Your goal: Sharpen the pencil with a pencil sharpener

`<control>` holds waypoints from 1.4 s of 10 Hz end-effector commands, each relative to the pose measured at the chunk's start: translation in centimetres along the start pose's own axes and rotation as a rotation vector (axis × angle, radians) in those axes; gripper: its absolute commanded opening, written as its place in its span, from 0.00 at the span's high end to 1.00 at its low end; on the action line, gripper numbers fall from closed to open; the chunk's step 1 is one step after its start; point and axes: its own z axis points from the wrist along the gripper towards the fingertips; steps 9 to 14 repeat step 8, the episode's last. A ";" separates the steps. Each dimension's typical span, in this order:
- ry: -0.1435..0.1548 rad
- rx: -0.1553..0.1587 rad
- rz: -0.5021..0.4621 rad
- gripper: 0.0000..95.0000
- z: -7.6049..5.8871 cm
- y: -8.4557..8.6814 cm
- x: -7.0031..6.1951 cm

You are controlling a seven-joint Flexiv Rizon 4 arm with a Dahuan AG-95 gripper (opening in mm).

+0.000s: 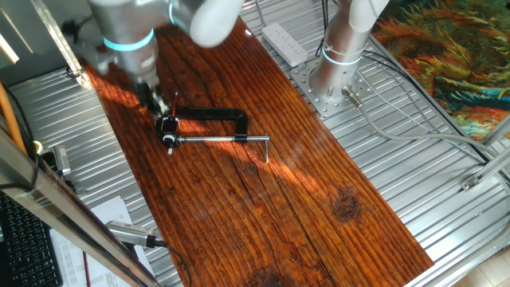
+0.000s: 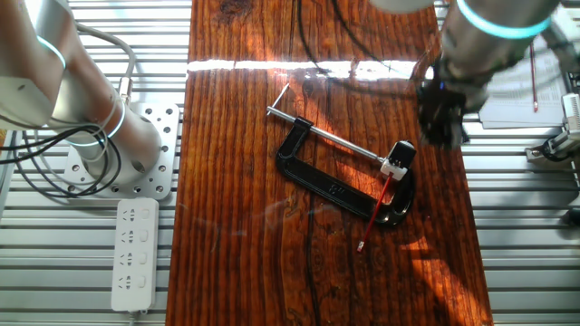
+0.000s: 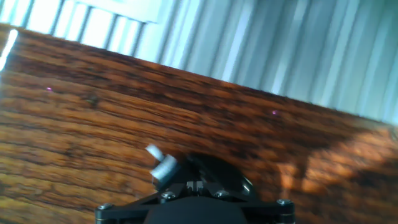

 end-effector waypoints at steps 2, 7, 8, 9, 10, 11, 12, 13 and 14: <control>0.012 -0.040 -0.002 1.00 0.6 -1.1 -0.6; 0.031 -0.026 -0.012 1.00 0.4 -0.9 -0.7; 0.033 -0.027 -0.018 1.00 0.4 -0.9 -0.7; 0.033 -0.027 -0.018 1.00 0.4 -0.9 -0.7; 0.033 -0.027 -0.018 1.00 0.4 -0.9 -0.7; 0.033 -0.027 -0.018 1.00 0.4 -0.9 -0.7; 0.033 -0.027 -0.018 1.00 0.4 -0.9 -0.7; 0.033 -0.027 -0.018 1.00 0.4 -0.9 -0.7; 0.033 -0.027 -0.018 1.00 0.4 -0.9 -0.7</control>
